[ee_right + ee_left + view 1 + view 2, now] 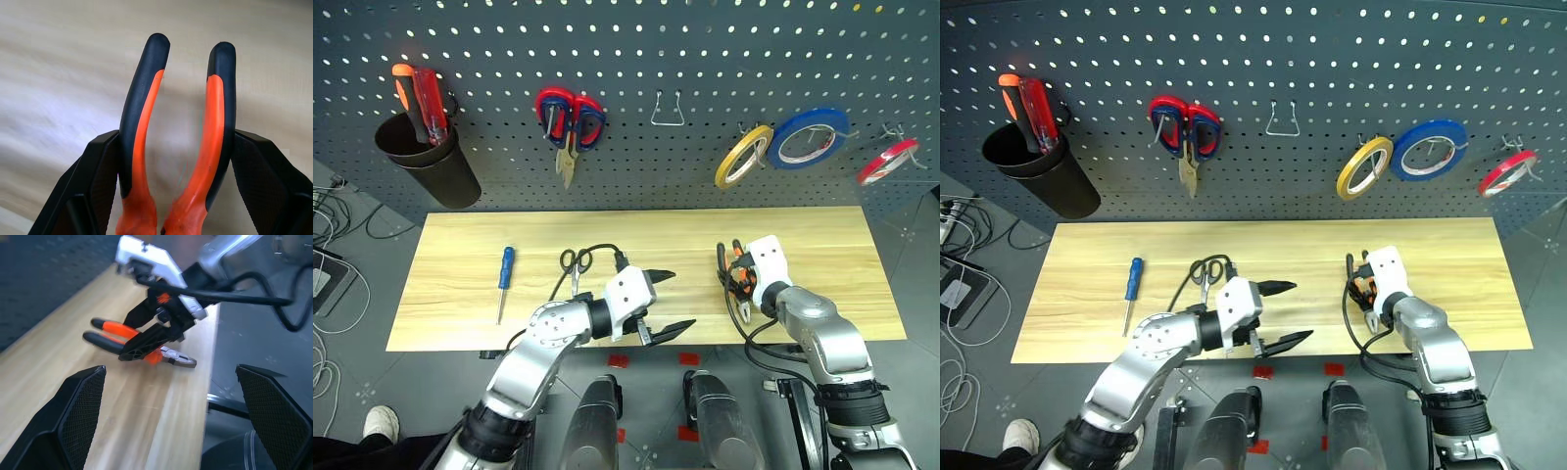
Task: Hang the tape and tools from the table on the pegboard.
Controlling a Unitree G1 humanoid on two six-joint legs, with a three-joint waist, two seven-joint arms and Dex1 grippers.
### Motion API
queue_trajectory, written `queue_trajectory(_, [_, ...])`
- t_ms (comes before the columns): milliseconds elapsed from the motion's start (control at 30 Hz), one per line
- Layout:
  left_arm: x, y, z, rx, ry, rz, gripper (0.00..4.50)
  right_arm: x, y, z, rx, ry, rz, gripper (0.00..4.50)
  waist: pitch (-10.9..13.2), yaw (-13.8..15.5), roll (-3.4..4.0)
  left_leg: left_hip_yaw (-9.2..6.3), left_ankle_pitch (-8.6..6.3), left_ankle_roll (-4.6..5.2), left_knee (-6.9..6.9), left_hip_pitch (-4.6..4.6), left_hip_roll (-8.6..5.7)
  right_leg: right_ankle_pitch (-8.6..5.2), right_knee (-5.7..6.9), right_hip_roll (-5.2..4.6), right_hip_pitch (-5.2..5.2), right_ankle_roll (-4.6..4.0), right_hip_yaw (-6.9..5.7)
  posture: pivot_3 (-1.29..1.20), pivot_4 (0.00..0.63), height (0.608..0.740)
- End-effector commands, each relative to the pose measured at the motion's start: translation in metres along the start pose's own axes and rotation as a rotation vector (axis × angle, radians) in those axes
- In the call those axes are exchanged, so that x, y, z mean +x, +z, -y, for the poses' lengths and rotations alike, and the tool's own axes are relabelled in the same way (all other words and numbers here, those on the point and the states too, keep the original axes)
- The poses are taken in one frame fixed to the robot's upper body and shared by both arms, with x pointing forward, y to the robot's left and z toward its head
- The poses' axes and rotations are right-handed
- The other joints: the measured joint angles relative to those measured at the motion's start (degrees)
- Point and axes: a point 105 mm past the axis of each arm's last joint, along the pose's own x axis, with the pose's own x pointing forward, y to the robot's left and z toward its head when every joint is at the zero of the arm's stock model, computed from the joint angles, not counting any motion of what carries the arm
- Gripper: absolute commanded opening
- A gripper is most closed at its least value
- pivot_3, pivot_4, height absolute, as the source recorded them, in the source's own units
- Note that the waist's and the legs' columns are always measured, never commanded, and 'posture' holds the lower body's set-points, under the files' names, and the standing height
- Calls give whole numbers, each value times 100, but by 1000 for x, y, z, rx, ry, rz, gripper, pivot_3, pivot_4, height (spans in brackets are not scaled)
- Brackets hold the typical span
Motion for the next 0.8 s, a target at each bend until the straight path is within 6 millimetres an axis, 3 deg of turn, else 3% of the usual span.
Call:
queue_trajectory(33, [-13,27,-2,29,76,61,4500,-3,43,-19,-42,55,199,3139,-49,11,-2,-6,2,-4,0,-9,0,0,0,0,-6,0,-7,116,258,740])
queue_trajectory(267, [-29,42,-25,5,306,88,4500,-5,89,-40,-53,91,366,3139,-263,135,-6,-25,17,-29,3,-50,-12,1,4,0,-37,-1,-32,156,208,740])
queue_trajectory(367, [-29,45,-33,17,372,105,4500,-12,121,-53,-59,110,510,3139,-372,203,-16,-23,19,-33,3,-49,-20,1,3,2,-36,-1,-34,183,185,740])
queue_trajectory(500, [-27,54,-43,36,426,139,4500,-24,161,-53,-92,71,714,3139,-497,302,-19,-17,23,-40,3,-47,-24,2,4,10,-36,-3,-36,195,156,740])
queue_trajectory(800, [-18,75,-67,84,507,225,4500,-40,222,-45,-145,-7,982,3139,-798,380,-24,-2,25,-44,3,-43,-23,3,5,17,-31,-5,-41,195,121,740])
